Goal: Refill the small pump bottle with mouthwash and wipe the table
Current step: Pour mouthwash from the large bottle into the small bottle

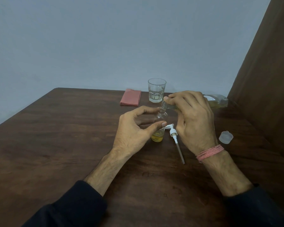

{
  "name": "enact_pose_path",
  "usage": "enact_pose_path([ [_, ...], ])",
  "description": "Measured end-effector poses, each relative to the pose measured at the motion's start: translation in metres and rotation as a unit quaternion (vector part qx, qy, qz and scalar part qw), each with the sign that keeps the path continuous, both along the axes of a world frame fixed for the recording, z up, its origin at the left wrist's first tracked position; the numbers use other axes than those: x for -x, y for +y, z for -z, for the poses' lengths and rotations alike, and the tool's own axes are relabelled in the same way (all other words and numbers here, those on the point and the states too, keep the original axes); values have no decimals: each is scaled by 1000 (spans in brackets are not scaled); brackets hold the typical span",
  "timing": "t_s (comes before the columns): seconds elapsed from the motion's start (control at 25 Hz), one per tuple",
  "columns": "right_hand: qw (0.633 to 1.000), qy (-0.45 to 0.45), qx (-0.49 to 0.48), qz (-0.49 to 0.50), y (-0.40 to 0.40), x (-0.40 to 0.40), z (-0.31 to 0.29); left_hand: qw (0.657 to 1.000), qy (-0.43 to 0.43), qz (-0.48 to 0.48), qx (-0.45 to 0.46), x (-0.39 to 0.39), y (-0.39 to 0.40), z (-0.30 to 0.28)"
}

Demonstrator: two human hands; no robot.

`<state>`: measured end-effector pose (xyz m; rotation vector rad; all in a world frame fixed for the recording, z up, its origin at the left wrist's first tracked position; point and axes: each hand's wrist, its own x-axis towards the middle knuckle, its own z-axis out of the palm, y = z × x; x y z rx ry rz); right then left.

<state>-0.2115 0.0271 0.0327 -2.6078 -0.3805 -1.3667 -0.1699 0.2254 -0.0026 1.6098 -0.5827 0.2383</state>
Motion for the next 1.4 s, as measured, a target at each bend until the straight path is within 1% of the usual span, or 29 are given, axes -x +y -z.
enact_pose_path([
  [0.2, 1000, 1, -2, 2, 1, 0, 0, 1000, -3, 5, 8, 1, 1, -1],
  [0.68, 1000, 9, 1, 1, 1, 1, -2, 1000, -8, -10, -6, 0, 1, 0],
  [1.16, 1000, 14, -1, 0, 2, 1, -3, 1000, 0, -18, -21, 2, 1, 0],
  [1.4, 1000, 13, -1, 0, 3, 2, -3, 1000, 9, -15, -14, 0, 1, 2],
])
